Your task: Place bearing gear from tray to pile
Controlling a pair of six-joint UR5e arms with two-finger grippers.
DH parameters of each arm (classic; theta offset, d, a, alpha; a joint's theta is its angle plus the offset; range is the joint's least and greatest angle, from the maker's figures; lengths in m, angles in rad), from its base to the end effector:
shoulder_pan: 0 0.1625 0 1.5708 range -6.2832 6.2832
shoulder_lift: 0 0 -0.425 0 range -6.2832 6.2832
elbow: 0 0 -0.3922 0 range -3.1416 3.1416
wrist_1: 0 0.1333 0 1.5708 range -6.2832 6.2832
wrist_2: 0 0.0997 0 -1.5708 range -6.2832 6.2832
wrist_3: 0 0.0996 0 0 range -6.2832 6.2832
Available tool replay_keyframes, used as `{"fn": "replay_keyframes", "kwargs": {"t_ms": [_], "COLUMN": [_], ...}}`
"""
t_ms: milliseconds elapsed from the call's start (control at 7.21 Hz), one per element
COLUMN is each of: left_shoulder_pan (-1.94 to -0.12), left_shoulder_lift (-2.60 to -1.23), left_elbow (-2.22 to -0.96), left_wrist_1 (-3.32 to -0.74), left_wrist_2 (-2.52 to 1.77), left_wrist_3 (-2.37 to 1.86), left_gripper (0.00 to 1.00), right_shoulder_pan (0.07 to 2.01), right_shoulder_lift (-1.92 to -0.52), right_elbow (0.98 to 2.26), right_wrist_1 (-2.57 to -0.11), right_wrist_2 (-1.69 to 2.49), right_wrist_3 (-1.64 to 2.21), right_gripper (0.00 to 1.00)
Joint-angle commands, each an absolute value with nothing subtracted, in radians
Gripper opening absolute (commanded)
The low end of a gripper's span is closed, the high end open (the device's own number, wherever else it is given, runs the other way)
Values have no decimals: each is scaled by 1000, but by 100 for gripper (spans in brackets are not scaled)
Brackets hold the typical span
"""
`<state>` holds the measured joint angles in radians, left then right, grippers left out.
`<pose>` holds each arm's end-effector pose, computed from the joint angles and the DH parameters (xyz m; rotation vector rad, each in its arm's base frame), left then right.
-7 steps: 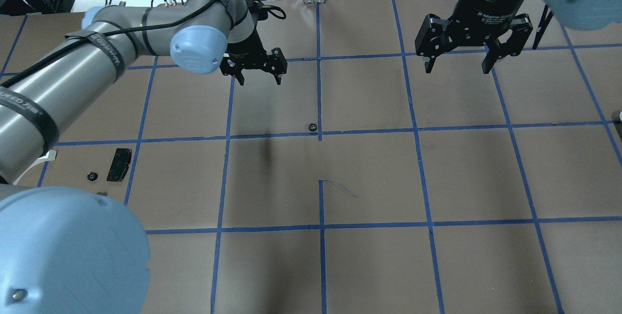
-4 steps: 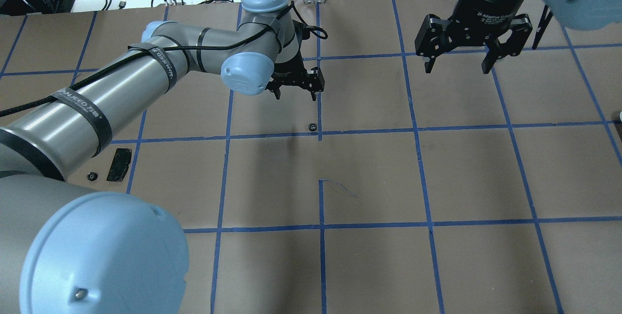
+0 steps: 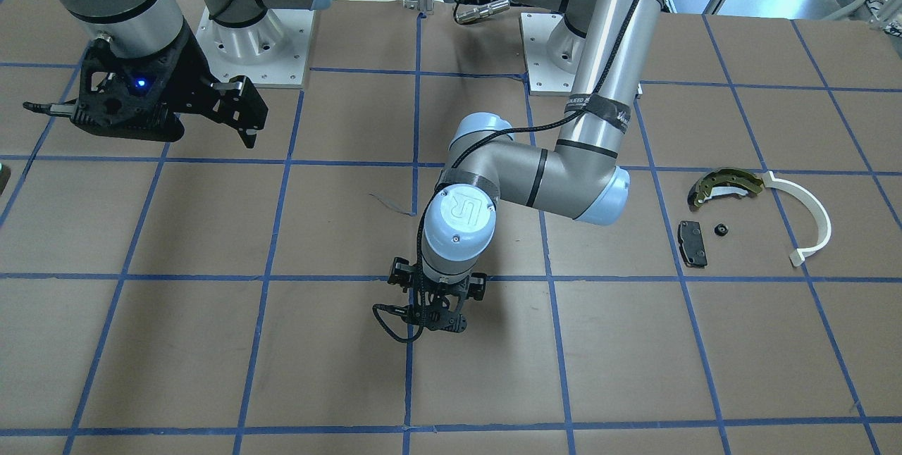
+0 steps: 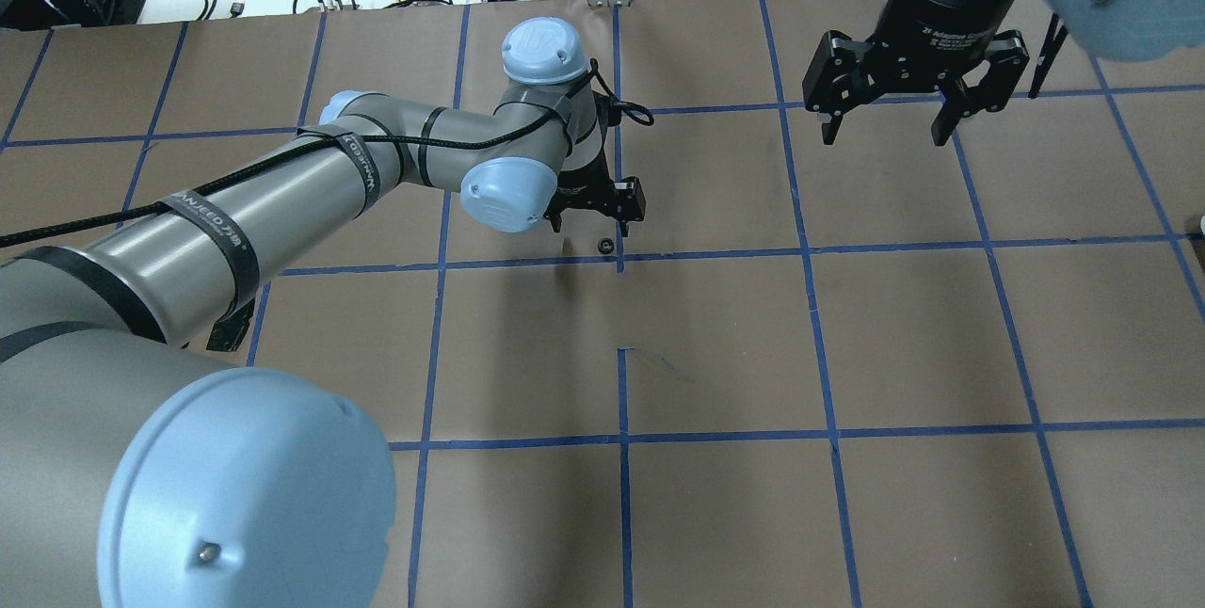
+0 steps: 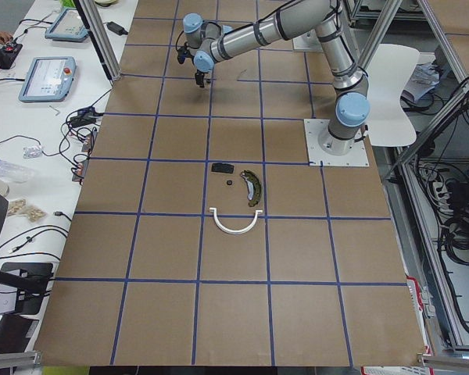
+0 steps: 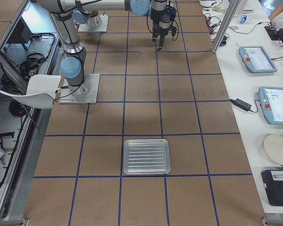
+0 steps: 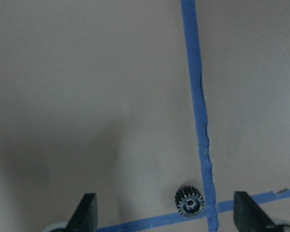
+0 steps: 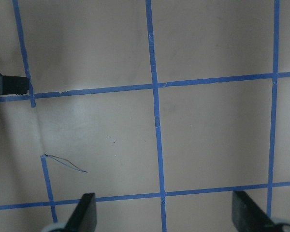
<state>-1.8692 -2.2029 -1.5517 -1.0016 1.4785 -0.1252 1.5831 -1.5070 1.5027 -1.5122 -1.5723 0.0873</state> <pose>-0.3323 -0.5958 0.1763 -0.2615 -3.0479 -0.0952 0.1395 -0.5118 0.4835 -0.1175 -3.1340 -0.0849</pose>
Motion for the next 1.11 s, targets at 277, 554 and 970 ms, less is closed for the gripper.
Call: {"fn": "replay_keyframes", "kwargs": {"t_ms": [277, 554, 970], "left_shoulder_pan": [-1882, -1881, -1875], "left_shoulder_lift": [-2212, -2210, -2189], "left_elbow": [-1557, -1557, -1540], "left_wrist_1": [-986, -997, -1011], "left_wrist_2": [1477, 1482, 1485], "left_wrist_3": [-126, -124, -109], "left_gripper": [60, 4, 0], "right_shoulder_pan": [1583, 1583, 1583], "right_shoulder_lift": [-1506, -1506, -1506], "right_elbow": [1505, 1506, 1505], "right_wrist_1": [-1513, -1511, -1513], "right_wrist_2": [-1572, -1574, -1572], "right_wrist_3": [87, 86, 87], "right_gripper": [100, 100, 100]}}
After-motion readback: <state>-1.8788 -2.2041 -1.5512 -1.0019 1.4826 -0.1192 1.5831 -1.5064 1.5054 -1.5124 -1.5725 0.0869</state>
